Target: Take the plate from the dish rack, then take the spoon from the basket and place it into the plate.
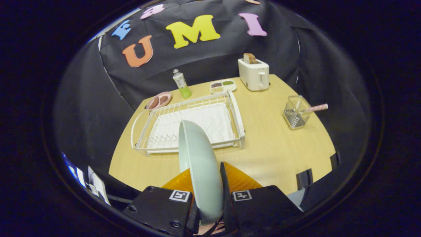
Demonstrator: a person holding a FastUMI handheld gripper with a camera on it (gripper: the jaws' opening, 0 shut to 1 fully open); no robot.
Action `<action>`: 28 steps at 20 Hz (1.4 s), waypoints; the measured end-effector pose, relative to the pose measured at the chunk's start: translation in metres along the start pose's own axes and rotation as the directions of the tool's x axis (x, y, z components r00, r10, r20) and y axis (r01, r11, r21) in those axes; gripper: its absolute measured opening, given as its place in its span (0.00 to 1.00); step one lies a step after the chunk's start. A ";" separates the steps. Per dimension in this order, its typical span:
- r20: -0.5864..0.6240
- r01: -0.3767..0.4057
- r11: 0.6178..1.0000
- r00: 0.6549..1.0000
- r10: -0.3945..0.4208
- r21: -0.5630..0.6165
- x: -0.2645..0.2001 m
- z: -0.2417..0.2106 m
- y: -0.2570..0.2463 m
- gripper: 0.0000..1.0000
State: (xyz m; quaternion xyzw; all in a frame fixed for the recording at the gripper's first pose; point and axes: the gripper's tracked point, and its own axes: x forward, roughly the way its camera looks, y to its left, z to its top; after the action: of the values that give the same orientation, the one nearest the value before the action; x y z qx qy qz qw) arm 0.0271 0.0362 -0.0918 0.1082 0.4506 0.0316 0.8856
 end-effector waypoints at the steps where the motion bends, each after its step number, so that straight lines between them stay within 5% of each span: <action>1: -0.011 -0.028 0.998 1.000 0.028 0.053 0.009 -0.008 -0.004 0.34; 13: -0.093 -0.169 0.889 0.969 0.228 0.425 0.090 -0.060 -0.021 0.34; 15: -0.094 -0.160 0.895 0.971 0.218 0.417 0.092 -0.060 -0.025 0.35; 18: -0.073 -0.156 0.901 0.977 0.202 0.404 0.096 -0.054 -0.031 0.52; 25: -0.007 -0.169 0.923 0.983 0.183 0.345 0.094 -0.048 -0.038 0.58; 28: 0.092 -0.137 0.961 0.989 0.118 0.240 0.079 -0.035 -0.052 0.79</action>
State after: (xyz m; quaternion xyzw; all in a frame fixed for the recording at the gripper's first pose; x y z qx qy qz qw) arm 0.0440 0.0037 -0.1857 0.2466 0.4087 0.0283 0.8783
